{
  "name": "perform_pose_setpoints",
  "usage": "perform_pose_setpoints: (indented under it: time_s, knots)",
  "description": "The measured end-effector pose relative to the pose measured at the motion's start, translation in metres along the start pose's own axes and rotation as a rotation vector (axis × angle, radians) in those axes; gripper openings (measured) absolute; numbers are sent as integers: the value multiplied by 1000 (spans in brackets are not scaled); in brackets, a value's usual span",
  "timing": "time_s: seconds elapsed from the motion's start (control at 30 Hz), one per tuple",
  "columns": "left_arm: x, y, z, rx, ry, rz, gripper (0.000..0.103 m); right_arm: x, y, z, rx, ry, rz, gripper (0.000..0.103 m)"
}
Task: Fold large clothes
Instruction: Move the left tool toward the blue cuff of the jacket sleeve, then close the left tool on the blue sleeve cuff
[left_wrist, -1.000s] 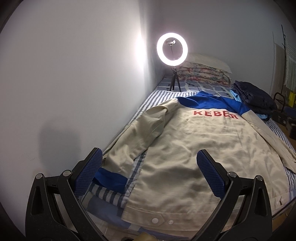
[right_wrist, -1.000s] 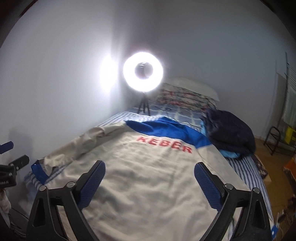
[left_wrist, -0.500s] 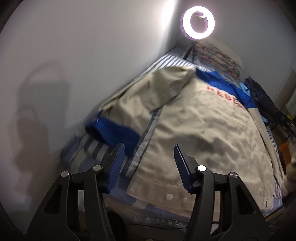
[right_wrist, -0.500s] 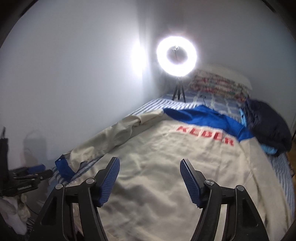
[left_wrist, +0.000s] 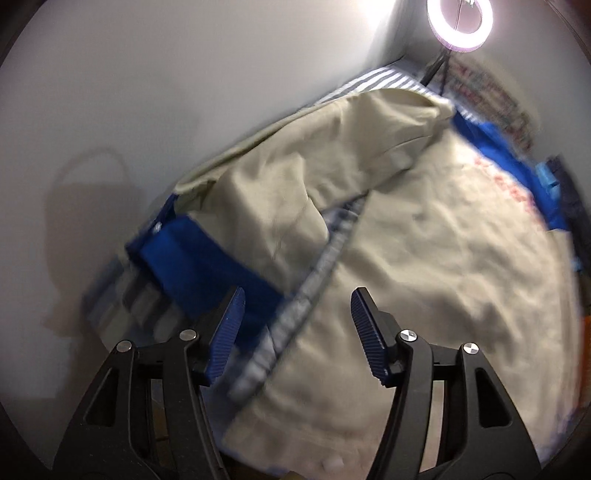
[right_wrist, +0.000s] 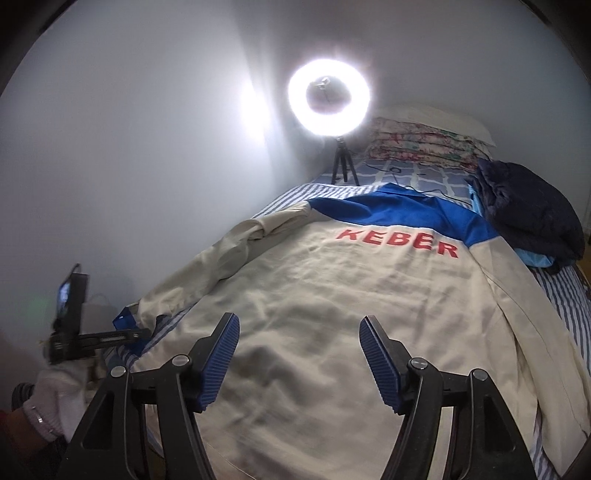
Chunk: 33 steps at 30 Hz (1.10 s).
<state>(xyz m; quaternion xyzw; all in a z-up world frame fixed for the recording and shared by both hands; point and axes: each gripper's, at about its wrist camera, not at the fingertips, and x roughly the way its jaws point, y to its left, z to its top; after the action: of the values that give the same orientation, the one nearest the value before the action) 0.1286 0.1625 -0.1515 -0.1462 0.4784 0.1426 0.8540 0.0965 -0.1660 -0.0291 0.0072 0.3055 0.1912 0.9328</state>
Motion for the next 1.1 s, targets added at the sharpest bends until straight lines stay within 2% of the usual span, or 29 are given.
perform_pose_setpoints:
  time_s: [0.07, 0.1, 0.13, 0.17, 0.2, 0.3, 0.4, 0.47, 0.5, 0.6, 0.63, 0.7, 0.87, 1.0, 1.1]
  knots:
    - [9, -7, 6, 25, -23, 92, 61, -3, -5, 0, 6, -2, -6, 70]
    - [12, -8, 9, 31, -33, 114, 60, -6, -8, 0, 9, -6, -9, 70]
    - [13, -9, 12, 39, -51, 135, 55, -7, -8, -1, 9, -10, -10, 70]
    - [14, -11, 15, 56, -75, 143, 31, -9, -9, -2, 8, -13, -11, 70]
    - [14, -14, 17, 74, -87, 146, 12, -11, -10, -2, 6, -18, -12, 70]
    - [6, -19, 21, 124, -157, 156, 11, -14, -13, -3, 0, -23, -15, 70]
    - [-4, -11, 17, 106, -157, 118, 11, -16, -16, -3, 9, -20, -8, 70]
    - [-11, -4, 12, 84, -123, 79, 18, -17, -17, -4, 15, -20, -3, 70]
    - [-15, -2, 8, 76, -118, 64, 27, -18, -16, -4, 16, -21, -1, 70]
    - [-27, 1, -3, 90, -144, 69, 38, -18, -14, -4, 13, -22, 6, 70]
    - [-29, 3, -5, 85, -143, 69, 54, -17, -11, -5, 9, -19, 13, 71]
    - [-30, 15, -9, 22, -126, 35, 71, -15, -5, -6, -6, -15, 23, 71]
    - [-21, 52, -5, -216, -70, -75, 71, -11, 13, -9, -73, -20, 15, 71]
    - [-5, 56, -1, -263, -40, -65, 71, -11, 22, -13, -118, -30, -5, 72]
    - [14, 66, 0, -341, 12, -74, 71, -10, 25, -15, -138, -30, -12, 72]
